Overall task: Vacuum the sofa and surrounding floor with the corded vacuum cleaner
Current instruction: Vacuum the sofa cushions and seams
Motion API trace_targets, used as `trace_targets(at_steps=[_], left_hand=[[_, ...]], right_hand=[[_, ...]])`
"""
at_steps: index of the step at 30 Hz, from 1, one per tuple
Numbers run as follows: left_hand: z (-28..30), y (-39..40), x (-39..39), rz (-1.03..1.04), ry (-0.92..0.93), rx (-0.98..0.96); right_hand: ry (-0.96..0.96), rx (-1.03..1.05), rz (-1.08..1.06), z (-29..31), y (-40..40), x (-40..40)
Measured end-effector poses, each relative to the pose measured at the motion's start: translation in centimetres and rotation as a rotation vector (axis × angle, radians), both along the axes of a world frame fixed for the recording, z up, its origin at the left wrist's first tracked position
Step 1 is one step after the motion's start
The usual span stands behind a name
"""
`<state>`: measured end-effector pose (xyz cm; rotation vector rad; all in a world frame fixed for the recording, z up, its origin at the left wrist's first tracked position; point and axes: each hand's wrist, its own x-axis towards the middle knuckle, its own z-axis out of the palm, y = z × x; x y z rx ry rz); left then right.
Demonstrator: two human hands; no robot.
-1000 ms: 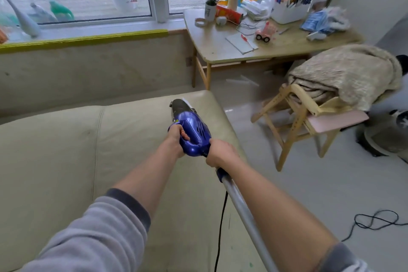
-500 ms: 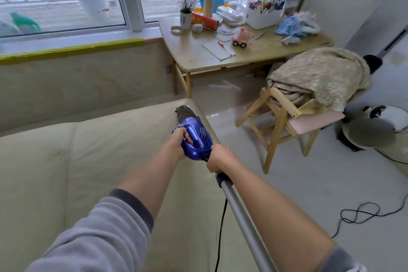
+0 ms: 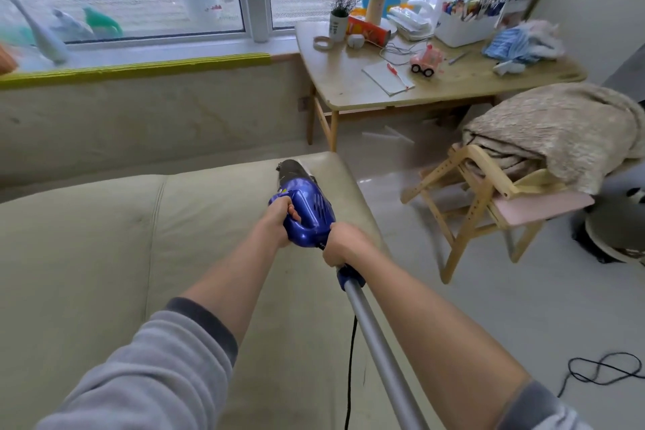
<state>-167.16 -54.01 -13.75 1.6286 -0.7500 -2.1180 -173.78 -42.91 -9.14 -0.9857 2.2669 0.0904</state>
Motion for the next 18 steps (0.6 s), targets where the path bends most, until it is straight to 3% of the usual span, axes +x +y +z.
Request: trace_targets(at_steps=[18], left_hand=[[1.2,-3.5,12.8,0.219,-0.012,0.021]], right_hand=[[0.078,0.067,0.287,1.4,-6.3,10.3]])
